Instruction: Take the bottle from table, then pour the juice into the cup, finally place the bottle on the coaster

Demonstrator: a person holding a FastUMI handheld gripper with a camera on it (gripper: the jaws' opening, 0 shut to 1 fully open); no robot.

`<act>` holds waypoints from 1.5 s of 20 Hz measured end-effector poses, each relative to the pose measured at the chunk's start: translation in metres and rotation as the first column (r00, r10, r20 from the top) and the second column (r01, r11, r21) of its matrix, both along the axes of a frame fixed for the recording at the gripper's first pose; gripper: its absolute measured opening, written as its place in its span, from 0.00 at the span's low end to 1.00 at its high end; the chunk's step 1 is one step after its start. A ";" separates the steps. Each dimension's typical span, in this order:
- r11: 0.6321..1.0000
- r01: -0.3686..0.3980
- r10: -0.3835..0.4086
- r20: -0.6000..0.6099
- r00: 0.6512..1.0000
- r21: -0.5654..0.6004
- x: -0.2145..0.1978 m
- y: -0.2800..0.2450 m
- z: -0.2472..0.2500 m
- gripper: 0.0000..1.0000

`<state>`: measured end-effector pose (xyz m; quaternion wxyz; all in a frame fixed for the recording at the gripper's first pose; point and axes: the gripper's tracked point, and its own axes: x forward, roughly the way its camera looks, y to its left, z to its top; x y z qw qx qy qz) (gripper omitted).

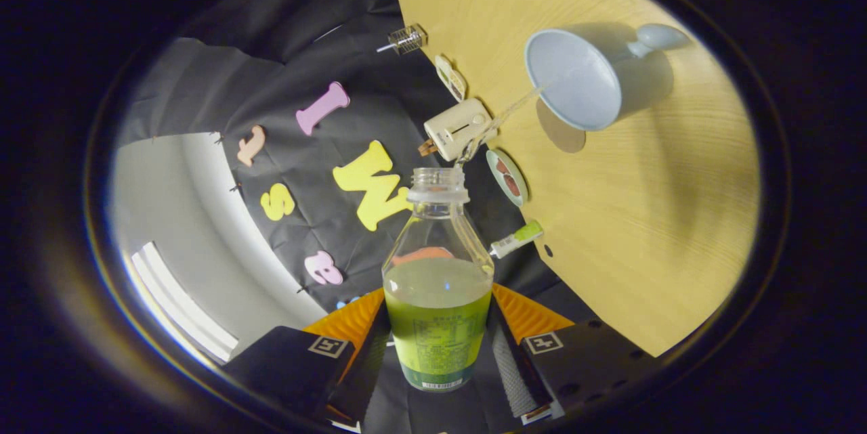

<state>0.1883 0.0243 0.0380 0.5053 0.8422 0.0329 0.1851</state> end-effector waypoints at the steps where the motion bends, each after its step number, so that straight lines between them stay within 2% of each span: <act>1: 1.000 -0.004 0.004 0.003 1.000 0.009 0.000 0.001 0.001 0.79; 22: 0.976 -0.056 0.053 0.021 0.998 0.209 -0.001 -0.007 0.031 0.79; 30: 0.961 -0.053 0.042 0.048 0.998 0.271 -0.016 -0.021 0.049 0.79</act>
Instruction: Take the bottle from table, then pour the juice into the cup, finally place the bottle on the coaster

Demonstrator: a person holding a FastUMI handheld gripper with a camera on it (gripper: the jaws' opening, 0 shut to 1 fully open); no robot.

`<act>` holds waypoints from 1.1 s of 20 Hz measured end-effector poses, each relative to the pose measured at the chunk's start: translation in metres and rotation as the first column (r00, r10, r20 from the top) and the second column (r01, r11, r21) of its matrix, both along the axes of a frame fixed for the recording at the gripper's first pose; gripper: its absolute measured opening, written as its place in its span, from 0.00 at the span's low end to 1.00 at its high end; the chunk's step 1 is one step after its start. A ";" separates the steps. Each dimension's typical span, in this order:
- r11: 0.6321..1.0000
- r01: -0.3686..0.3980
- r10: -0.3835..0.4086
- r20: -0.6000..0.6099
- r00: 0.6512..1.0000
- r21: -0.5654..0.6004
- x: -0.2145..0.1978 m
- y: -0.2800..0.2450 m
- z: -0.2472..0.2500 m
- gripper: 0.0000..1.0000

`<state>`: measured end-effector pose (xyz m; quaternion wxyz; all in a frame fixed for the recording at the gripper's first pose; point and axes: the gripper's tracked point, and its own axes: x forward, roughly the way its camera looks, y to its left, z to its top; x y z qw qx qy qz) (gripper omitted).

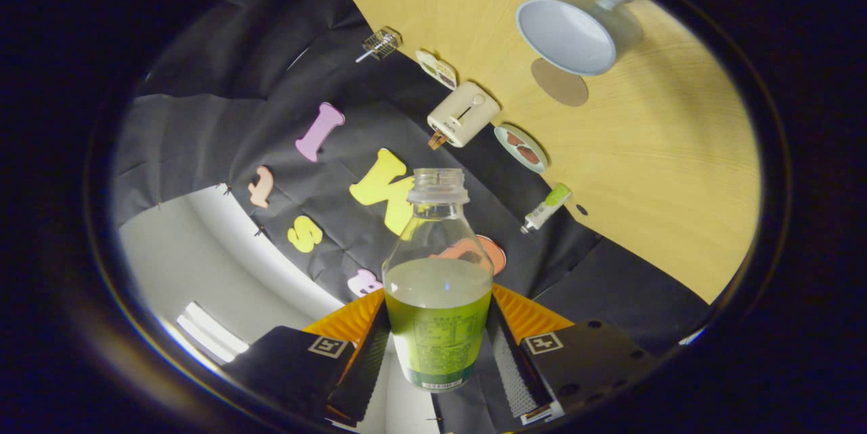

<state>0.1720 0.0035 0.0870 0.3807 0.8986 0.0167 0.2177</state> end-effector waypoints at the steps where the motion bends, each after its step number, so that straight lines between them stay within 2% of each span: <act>1: 1.000 0.000 0.000 -0.001 1.000 0.005 0.002 0.000 0.001 0.79; 5: 1.000 0.008 -0.008 0.000 1.000 0.007 -0.002 -0.003 0.002 0.79; 10: 0.997 0.013 -0.014 -0.023 1.000 -0.077 0.009 0.000 -0.004 0.79; 12: 0.985 0.012 -0.021 -0.046 0.999 -0.170 0.015 0.007 -0.013 0.79; 15: 0.949 -0.020 -0.015 -0.107 0.994 -0.316 0.019 0.021 -0.037 0.79; 16: 0.933 -0.022 -0.020 -0.112 0.994 -0.360 0.020 0.024 -0.041 0.79; 18: 0.871 -0.052 -0.019 -0.138 0.990 -0.488 0.022 0.035 -0.051 0.79; 21: 0.763 -0.064 -0.042 -0.149 0.988 -0.644 0.027 0.044 -0.062 0.79; 22: 0.715 -0.064 -0.054 -0.146 0.988 -0.696 0.030 0.046 -0.065 0.80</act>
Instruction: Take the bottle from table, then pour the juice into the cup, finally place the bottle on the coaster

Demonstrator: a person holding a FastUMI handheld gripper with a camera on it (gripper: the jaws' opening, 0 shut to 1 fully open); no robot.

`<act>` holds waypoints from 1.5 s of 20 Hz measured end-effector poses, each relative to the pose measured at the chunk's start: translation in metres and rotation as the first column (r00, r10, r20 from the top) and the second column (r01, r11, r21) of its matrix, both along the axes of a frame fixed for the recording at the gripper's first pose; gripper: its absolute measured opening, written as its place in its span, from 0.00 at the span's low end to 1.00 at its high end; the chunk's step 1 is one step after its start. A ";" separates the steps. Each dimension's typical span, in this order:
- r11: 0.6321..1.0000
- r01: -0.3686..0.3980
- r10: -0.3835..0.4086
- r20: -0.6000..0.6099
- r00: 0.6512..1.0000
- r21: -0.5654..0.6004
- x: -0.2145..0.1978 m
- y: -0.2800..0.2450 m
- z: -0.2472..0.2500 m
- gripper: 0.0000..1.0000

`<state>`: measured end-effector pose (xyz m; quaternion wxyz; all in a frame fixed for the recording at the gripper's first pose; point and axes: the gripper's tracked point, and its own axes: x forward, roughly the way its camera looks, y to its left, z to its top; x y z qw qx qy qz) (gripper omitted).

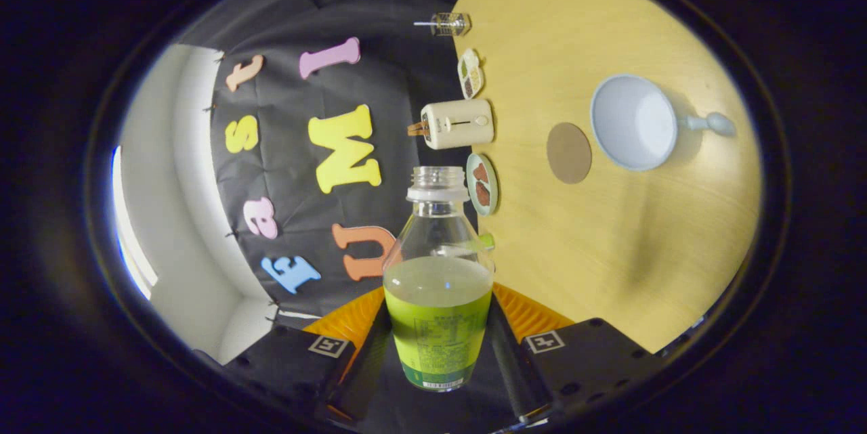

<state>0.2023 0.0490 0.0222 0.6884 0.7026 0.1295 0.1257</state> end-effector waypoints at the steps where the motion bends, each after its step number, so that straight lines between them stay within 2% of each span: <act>1: 0.997 0.001 -0.001 -0.003 1.000 -0.082 0.004 0.002 -0.004 0.79; 3: 0.966 -0.013 0.009 -0.016 1.000 -0.257 0.008 0.007 -0.009 0.79; 6: 0.883 -0.020 0.011 -0.022 1.000 -0.468 0.012 0.007 -0.015 0.80; 9: 0.775 -0.032 0.009 -0.040 0.999 -0.632 0.013 0.004 -0.021 0.80; 11: 0.703 -0.014 -0.002 -0.021 1.000 -0.711 0.019 0.002 -0.020 0.80; 14: 0.557 0.047 -0.033 0.034 0.999 -0.829 0.028 -0.005 -0.016 0.80; 18: 0.390 0.094 -0.025 0.091 0.996 -0.916 0.050 -0.001 -0.012 0.80; 19: 0.329 0.096 -0.024 0.093 0.995 -0.940 0.058 -0.003 -0.017 0.81; 22: 0.108 0.093 -0.042 0.089 0.995 -0.990 0.077 -0.015 -0.031 0.81; 23: 0.063 0.100 -0.041 0.098 0.994 -0.993 0.079 -0.016 -0.032 0.82; 25: 0.042 0.099 -0.011 0.099 0.995 -0.994 0.091 -0.009 -0.044 0.82; 27: 0.017 0.101 -0.014 0.101 0.995 -0.995 0.102 -0.013 -0.056 0.82; 28: -0.012 0.109 -0.028 0.109 0.994 -0.994 0.107 -0.018 -0.059 0.82; 30: -0.093 0.128 -0.053 0.133 0.990 -0.987 0.115 -0.029 -0.063 0.82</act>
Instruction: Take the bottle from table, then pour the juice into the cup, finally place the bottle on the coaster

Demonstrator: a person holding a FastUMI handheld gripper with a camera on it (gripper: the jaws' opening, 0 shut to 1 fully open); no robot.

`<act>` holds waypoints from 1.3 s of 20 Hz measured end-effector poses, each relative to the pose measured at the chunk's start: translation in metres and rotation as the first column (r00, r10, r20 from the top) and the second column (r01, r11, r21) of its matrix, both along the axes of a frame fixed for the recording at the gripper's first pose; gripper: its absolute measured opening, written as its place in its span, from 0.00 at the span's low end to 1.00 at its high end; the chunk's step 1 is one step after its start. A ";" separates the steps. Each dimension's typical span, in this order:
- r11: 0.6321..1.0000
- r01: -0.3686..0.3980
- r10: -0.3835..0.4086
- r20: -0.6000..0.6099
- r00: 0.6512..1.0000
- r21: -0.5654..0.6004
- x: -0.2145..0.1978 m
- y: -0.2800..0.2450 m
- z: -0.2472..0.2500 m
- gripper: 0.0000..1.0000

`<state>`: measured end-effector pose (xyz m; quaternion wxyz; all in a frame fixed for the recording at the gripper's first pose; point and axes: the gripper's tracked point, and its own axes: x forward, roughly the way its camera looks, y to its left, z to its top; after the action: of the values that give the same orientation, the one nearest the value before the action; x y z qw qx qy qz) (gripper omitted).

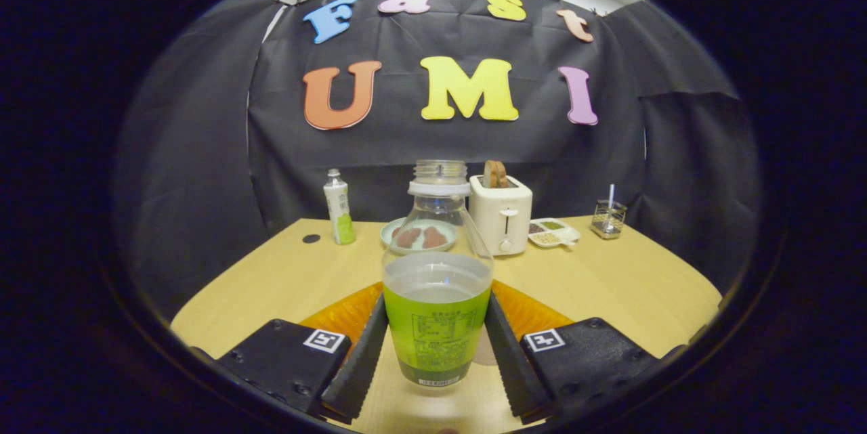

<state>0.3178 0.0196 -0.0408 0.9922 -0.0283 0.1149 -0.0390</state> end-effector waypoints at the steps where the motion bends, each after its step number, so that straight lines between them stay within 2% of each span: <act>1: 0.999 0.017 -0.017 0.014 1.000 -0.046 0.006 -0.006 0.000 0.82; 4: 0.986 0.057 -0.048 0.063 0.997 -0.158 0.019 -0.019 0.006 0.82; 6: 0.981 0.097 -0.081 0.094 0.992 -0.171 0.026 -0.030 0.009 0.82; 9: 0.980 0.128 -0.112 0.105 0.988 -0.155 0.036 -0.039 0.005 0.82; 16: 0.990 0.141 -0.138 0.081 0.987 -0.031 0.051 -0.052 -0.019 0.82; 20: 0.979 0.203 -0.199 0.082 0.976 -0.032 0.053 -0.069 -0.025 0.82; 26: 0.980 0.198 -0.197 0.057 0.979 0.001 0.054 -0.074 -0.033 0.86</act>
<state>0.3716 -0.0549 -0.0737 0.9862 -0.0181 0.0889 -0.1383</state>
